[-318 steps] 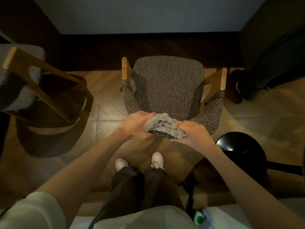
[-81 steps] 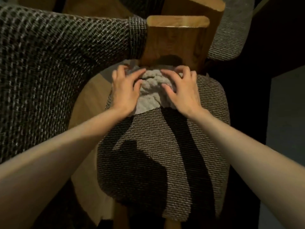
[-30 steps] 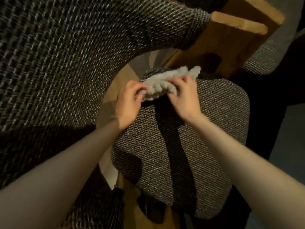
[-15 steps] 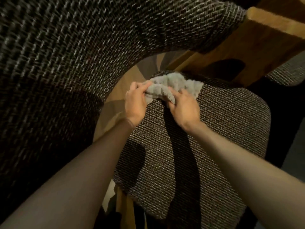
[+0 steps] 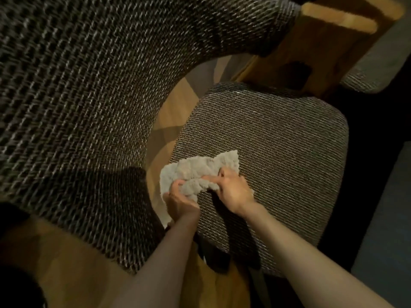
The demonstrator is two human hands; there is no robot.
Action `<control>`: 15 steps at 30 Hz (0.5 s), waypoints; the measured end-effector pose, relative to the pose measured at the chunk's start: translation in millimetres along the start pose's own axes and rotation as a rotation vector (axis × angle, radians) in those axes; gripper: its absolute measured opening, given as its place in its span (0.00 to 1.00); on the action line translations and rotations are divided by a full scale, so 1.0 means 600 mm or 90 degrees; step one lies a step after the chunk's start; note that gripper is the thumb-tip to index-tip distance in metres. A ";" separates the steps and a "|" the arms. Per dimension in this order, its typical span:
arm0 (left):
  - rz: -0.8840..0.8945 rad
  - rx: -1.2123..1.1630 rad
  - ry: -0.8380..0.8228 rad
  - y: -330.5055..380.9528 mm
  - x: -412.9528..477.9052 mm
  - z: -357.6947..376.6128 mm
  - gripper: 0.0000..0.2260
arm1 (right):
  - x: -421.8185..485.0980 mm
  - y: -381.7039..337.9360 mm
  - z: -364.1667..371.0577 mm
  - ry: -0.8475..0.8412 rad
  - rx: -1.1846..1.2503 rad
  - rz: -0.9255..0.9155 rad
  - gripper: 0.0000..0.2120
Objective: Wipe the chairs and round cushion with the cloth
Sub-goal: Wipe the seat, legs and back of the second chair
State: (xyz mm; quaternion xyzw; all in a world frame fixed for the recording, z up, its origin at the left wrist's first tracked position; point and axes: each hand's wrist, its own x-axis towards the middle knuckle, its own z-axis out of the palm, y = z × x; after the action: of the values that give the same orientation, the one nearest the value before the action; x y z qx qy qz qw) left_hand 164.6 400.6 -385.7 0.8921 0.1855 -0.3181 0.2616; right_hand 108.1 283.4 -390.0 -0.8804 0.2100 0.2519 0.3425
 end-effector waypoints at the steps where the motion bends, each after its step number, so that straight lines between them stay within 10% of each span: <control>1: -0.022 0.003 -0.028 -0.002 -0.009 -0.001 0.14 | -0.016 0.006 0.006 0.016 0.003 0.016 0.22; 8: 0.066 0.130 -0.343 -0.020 -0.092 0.041 0.21 | -0.148 0.093 0.008 0.088 0.010 0.160 0.22; 15: 0.183 0.230 -0.438 -0.030 -0.204 0.152 0.13 | -0.294 0.168 0.063 0.343 0.185 0.420 0.19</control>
State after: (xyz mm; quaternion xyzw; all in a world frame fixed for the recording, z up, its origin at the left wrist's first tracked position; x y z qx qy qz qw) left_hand 23.4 341.4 -371.1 0.7823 -0.0980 -0.5854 0.1890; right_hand -96.5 277.1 -360.7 -0.7433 0.5942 0.0774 0.2973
